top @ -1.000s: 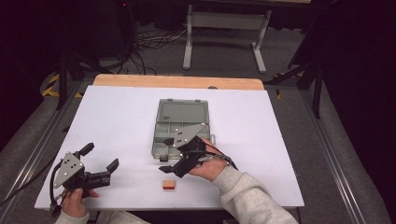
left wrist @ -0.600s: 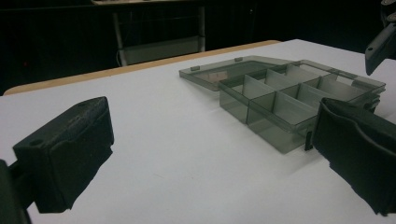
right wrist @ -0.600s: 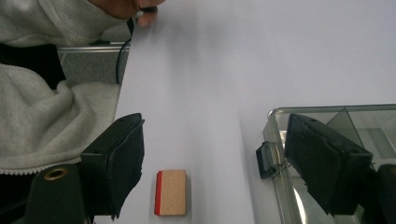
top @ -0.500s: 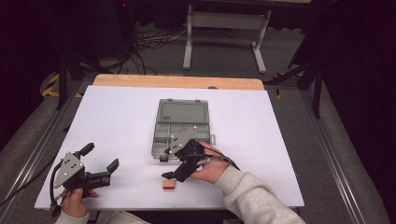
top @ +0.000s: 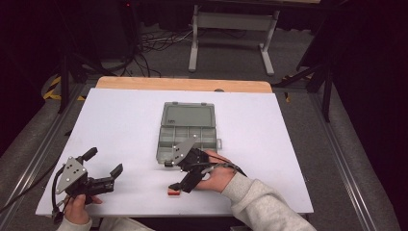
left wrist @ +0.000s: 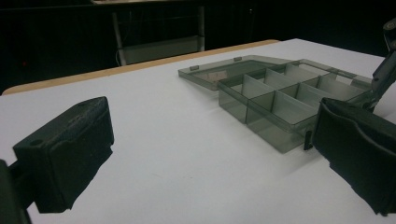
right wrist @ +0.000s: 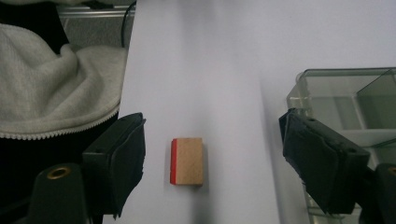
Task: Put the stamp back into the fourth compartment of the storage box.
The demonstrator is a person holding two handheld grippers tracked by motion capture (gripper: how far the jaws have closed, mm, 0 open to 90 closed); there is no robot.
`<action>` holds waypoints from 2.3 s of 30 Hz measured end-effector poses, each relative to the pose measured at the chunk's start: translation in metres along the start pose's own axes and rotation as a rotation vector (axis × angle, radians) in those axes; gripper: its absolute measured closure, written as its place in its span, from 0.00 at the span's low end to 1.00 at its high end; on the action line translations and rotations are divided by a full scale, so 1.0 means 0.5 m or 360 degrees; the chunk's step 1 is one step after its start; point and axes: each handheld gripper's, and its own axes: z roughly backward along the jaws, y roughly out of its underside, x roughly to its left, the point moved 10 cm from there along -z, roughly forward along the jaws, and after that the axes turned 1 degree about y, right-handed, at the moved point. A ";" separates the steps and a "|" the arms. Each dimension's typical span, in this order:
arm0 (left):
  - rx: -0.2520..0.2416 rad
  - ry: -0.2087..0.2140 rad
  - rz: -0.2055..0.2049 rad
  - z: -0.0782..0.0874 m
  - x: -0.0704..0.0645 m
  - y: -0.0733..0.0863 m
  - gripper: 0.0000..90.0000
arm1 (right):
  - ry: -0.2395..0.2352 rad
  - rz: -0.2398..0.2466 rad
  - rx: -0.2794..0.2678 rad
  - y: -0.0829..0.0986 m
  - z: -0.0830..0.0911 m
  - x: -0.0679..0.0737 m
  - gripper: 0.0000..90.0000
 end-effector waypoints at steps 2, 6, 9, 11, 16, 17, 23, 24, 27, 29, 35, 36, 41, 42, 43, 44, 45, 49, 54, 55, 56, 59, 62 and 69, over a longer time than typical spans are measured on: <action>0.0000 0.0001 0.0000 0.000 0.000 0.000 0.00 | -0.0009 -0.0009 0.0053 0.008 -0.005 0.006 0.25; 0.0000 0.0000 0.0001 -0.001 -0.001 0.000 0.00 | -0.0015 -0.0002 0.0089 0.013 -0.012 0.012 0.26; 0.0002 0.0002 0.0001 -0.001 -0.001 0.001 0.00 | -0.0028 0.0005 0.0117 0.017 -0.017 0.015 0.26; 0.0004 0.0001 0.0000 0.000 0.000 0.001 0.00 | -0.0036 0.0010 0.0142 0.022 -0.019 0.017 0.27; 0.0002 0.0002 0.0001 -0.001 0.000 0.001 0.00 | -0.0053 0.0016 0.0211 0.033 -0.033 0.023 0.28; 0.0002 0.0002 0.0002 -0.001 0.000 0.001 0.00 | -0.0059 0.0018 0.0217 0.034 -0.034 0.024 0.28; 0.0001 0.0000 0.0001 -0.001 0.000 0.001 0.00 | -0.0069 0.0018 0.0260 0.042 -0.046 0.028 0.29; 0.0003 -0.0002 0.0000 0.000 0.000 0.001 0.00 | -0.0071 0.0016 0.0270 0.044 -0.049 0.029 0.29; 0.0003 0.0002 0.0000 0.000 0.000 0.001 0.00 | -0.0078 0.0007 0.0296 0.050 -0.054 0.031 0.31; 0.0004 -0.0001 0.0001 0.000 0.000 0.001 0.00 | -0.0078 0.0003 0.0315 0.054 -0.056 0.033 0.32; 0.0005 0.0000 0.0002 0.000 0.001 0.001 0.00 | -0.0085 -0.0013 0.0339 0.062 -0.066 0.036 0.36; 0.0005 0.0000 0.0001 0.000 0.001 0.001 0.00 | -0.0086 -0.0017 0.0339 0.063 -0.068 0.036 0.36; 0.0004 0.0000 0.0002 0.000 0.001 0.001 0.00 | -0.0085 -0.0019 0.0347 0.068 -0.073 0.036 0.41; 0.0004 0.0000 0.0002 0.000 0.001 0.001 0.00 | -0.0085 -0.0019 0.0347 0.068 -0.073 0.036 0.41; 0.0004 0.0000 0.0001 0.000 0.001 0.001 0.00 | -0.0081 -0.0019 0.0347 0.068 -0.074 0.036 0.42; 0.0004 0.0000 0.0001 0.000 0.001 0.001 0.00 | -0.0073 -0.0012 0.0349 0.068 -0.075 0.036 0.44; 0.0005 -0.0001 0.0001 0.000 0.001 0.001 0.00 | -0.0073 -0.0012 0.0345 0.068 -0.076 0.037 0.45; 0.0004 -0.0001 0.0001 0.000 0.001 0.001 0.00 | -0.0065 -0.0004 0.0352 0.070 -0.078 0.036 0.51; 0.0003 0.0002 0.0001 0.000 0.001 0.001 0.00 | -0.0051 0.0013 0.0350 0.070 -0.079 0.035 0.60; 0.0003 0.0002 0.0001 0.000 0.001 0.001 0.00 | -0.0051 0.0013 0.0350 0.070 -0.079 0.035 0.60; 0.0004 0.0000 0.0000 0.000 0.000 0.001 0.00 | -0.0046 0.0019 0.0351 0.069 -0.079 0.036 0.62; 0.0006 0.0003 -0.0002 0.000 0.000 0.001 0.00 | -0.0034 0.0035 0.0353 0.068 -0.078 0.036 0.68; 0.0005 0.0002 -0.0001 0.001 0.000 0.001 0.00 | -0.0027 0.0039 0.0359 0.069 -0.078 0.035 0.73; 0.0004 0.0003 -0.0001 0.000 -0.001 0.001 0.00 | -0.0020 0.0049 0.0361 0.070 -0.078 0.035 0.73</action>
